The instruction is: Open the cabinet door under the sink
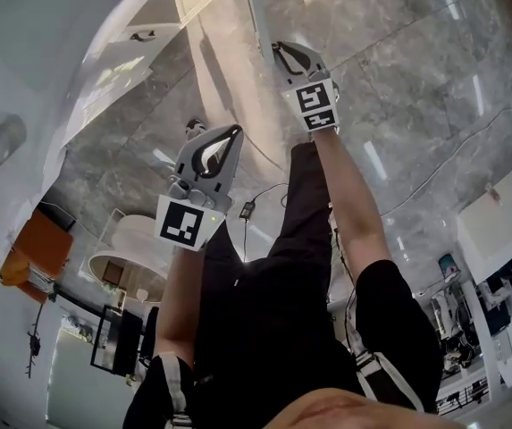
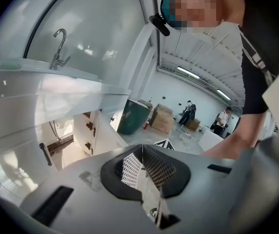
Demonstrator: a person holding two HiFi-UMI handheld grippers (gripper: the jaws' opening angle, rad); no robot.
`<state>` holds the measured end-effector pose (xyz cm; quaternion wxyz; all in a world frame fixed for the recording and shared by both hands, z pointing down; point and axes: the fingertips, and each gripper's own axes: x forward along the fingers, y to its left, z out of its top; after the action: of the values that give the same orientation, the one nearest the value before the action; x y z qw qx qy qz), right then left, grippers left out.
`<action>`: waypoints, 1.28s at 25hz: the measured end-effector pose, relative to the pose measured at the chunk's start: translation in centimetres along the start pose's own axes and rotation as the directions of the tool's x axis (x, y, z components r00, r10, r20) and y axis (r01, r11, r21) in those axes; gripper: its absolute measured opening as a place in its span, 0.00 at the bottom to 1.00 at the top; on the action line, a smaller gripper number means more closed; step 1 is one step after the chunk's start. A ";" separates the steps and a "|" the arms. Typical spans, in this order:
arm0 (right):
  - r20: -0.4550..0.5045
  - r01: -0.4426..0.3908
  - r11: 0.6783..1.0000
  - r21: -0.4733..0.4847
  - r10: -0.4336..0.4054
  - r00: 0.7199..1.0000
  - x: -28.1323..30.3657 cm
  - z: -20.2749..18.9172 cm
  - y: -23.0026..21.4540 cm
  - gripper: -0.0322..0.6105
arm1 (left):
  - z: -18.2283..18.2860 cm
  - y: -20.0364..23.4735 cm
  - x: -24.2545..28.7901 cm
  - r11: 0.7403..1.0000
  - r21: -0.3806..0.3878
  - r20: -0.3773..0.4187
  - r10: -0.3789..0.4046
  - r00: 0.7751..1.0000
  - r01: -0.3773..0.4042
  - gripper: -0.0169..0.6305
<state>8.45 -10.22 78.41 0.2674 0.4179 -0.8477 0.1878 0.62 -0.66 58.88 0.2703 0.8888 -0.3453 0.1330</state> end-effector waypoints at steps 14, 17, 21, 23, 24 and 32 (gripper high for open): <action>-0.075 -0.096 0.991 -0.094 0.089 0.993 -1.6 -0.9 -5.7 0.20 | 0.6 0.3 2.5 1.000 -0.004 -0.008 0.005 1.000 -0.005 0.05; -0.098 -0.105 0.986 -0.127 0.093 0.991 -2.0 -1.0 -6.8 0.19 | 0.3 -0.4 2.8 1.000 -0.002 -0.019 -0.006 1.000 0.006 0.05; -0.126 -0.110 0.970 -0.218 0.084 0.988 -1.8 -1.4 -7.2 0.19 | 0.3 -0.8 3.3 1.000 -0.009 -0.019 -0.005 1.000 0.005 0.05; -0.127 -0.097 0.969 -0.227 0.070 0.989 -1.8 -1.8 -7.5 0.19 | 0.3 -0.8 3.4 1.000 -0.011 -0.019 -0.004 1.000 0.004 0.05; -0.120 -0.084 0.972 -0.219 0.059 0.991 -1.8 -1.9 -7.8 0.19 | 0.3 -0.8 3.4 1.000 -0.009 -0.018 -0.005 1.000 0.005 0.05; -0.151 -0.003 0.989 -0.146 -0.019 0.988 -3.3 -1.3 -10.5 0.18 | 0.8 -1.1 3.3 1.000 0.004 0.006 0.002 1.000 -0.002 0.05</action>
<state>19.04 -13.63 78.41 0.3618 0.3850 -0.8347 0.1555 3.83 -2.21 59.23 0.2672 0.8894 -0.3468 0.1315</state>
